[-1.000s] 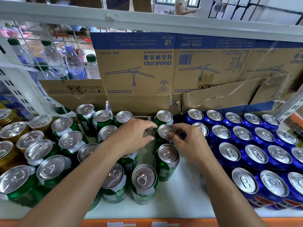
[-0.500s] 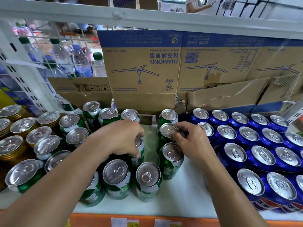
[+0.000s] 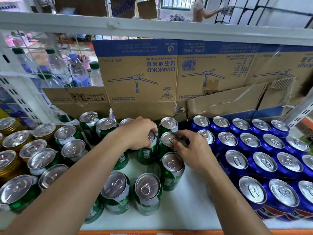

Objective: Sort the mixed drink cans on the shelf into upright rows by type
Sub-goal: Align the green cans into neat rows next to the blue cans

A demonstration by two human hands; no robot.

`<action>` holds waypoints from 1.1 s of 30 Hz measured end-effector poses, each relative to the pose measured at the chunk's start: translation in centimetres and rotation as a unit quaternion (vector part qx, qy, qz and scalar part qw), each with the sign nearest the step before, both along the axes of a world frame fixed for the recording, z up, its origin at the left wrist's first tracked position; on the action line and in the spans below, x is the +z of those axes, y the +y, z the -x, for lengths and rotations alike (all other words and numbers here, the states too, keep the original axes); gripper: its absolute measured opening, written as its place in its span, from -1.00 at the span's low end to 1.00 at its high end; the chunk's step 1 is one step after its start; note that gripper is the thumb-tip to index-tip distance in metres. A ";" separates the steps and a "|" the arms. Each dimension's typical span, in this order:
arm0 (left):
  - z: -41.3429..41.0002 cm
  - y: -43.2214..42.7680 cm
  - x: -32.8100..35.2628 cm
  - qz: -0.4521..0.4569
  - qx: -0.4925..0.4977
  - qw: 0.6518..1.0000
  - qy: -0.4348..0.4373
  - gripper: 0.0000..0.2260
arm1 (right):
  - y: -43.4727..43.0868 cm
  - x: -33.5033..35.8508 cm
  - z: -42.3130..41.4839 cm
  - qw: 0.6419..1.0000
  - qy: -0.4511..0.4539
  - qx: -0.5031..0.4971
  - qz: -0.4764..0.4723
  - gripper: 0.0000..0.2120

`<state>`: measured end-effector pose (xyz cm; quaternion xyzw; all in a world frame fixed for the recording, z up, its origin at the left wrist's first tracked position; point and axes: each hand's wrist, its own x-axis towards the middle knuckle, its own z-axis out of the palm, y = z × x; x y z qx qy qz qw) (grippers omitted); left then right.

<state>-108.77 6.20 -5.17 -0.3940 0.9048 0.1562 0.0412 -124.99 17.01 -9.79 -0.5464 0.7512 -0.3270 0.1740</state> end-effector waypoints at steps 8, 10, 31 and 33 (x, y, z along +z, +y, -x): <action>-0.7 -0.4 -0.5 -0.022 0.014 0.998 0.064 -0.47 | -0.4 -0.1 0.0 1.000 -0.005 0.000 -0.005 -0.72; -1.0 -0.6 -0.7 -0.022 0.025 0.997 0.068 -0.46 | -0.5 -0.2 -0.1 1.000 -0.011 -0.002 -0.008 -0.72; -1.9 -0.3 -1.4 -0.030 0.049 0.990 0.125 -0.40 | -0.8 -0.9 -0.2 0.996 -0.045 -0.061 0.041 -0.80; -2.1 -0.4 -1.4 -0.032 0.031 0.993 0.106 -0.37 | -0.8 -1.0 -0.2 0.997 -0.040 -0.055 0.043 -0.77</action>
